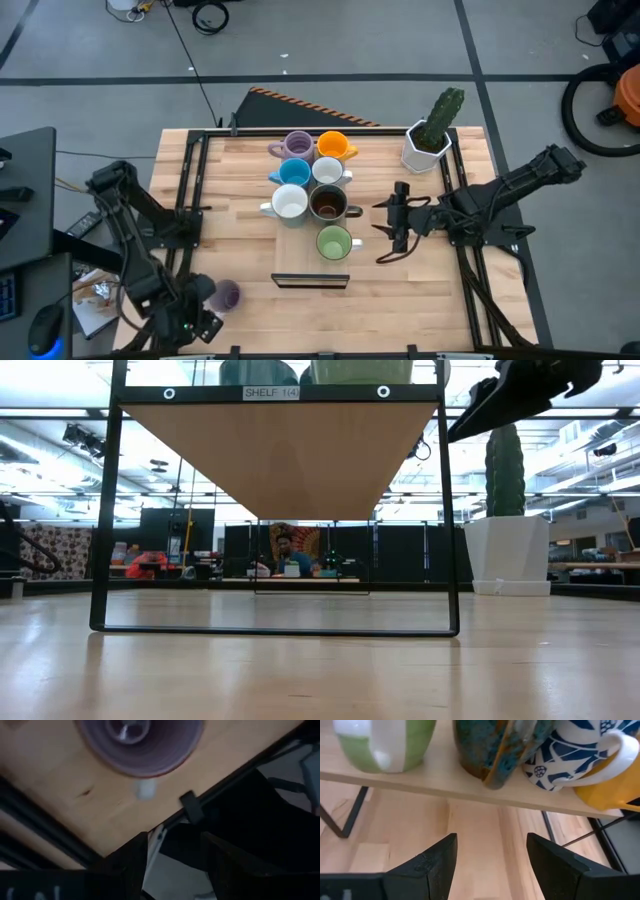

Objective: Place coffee mugs
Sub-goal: Put the light purple mug on the shelf

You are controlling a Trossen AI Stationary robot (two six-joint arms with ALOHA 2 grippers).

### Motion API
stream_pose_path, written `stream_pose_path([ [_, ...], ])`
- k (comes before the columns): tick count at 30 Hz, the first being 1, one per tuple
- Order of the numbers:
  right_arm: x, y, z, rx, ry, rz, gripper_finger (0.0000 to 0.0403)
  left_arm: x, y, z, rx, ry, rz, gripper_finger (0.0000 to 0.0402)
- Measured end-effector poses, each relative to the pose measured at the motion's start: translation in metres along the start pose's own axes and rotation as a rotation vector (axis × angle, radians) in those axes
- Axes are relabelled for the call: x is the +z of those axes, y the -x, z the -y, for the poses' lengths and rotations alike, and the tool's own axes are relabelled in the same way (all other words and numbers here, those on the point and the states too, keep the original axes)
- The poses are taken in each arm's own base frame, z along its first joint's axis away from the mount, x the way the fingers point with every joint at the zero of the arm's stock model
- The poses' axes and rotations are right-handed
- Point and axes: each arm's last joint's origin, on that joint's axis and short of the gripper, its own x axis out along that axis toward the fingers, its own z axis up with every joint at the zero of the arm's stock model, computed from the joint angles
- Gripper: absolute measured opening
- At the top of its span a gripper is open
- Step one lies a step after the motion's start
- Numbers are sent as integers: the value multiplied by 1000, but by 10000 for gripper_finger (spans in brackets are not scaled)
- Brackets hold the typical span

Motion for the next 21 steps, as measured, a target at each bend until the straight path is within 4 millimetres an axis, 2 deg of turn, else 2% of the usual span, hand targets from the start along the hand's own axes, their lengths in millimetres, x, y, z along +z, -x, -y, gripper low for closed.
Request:
stream_pose_path([
  [7,2,-3,5,12,-6,6,245,-16,-19,-5,62,33,15,197],
  [13,4,-5,8,26,-6,23,245,-21,-32,-4,75,51,17,237],
  [18,4,-6,9,39,-10,19,245,-22,-34,-2,66,89,11,271],
  [21,4,-6,10,36,-12,18,245,-20,-35,-4,65,108,34,279],
])
